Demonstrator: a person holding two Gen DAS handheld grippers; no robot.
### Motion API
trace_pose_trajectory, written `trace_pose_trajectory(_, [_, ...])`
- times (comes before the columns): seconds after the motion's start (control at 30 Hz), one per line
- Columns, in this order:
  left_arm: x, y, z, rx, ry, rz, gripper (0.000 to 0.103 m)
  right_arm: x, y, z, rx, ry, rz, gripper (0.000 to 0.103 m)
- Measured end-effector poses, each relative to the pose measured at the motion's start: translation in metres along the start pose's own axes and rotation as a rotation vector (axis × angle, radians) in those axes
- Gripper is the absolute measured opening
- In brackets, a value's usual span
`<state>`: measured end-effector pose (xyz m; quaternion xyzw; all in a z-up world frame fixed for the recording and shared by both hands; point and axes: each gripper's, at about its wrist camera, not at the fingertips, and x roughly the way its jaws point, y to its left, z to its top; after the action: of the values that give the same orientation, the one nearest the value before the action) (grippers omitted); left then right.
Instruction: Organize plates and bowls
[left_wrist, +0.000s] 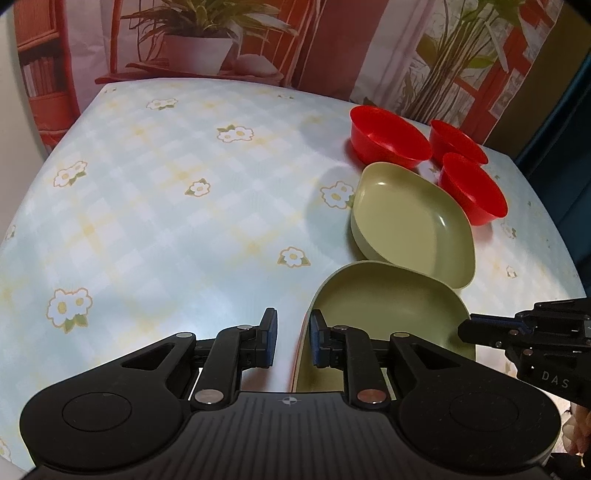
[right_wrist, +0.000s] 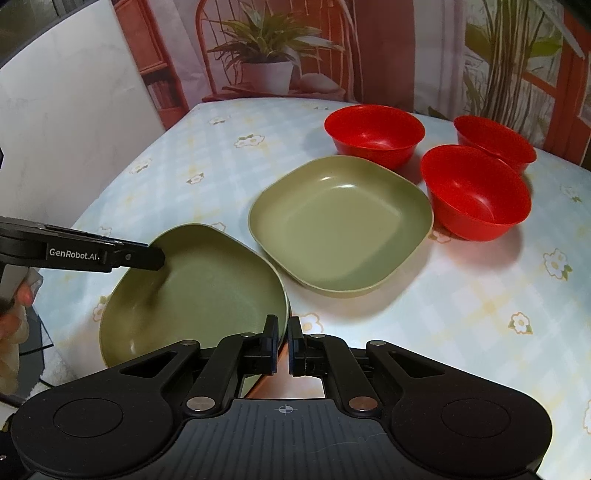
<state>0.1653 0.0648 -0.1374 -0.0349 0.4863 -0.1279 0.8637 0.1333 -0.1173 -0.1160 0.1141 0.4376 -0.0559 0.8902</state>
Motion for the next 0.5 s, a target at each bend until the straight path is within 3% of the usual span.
trace_pose_trajectory(0.5, [0.0063,0.0010,-0.0037,-0.003,0.011,-0.002,0.021,0.0035,-0.0047,-0.0087,0.037,0.016,-0.004,0.016])
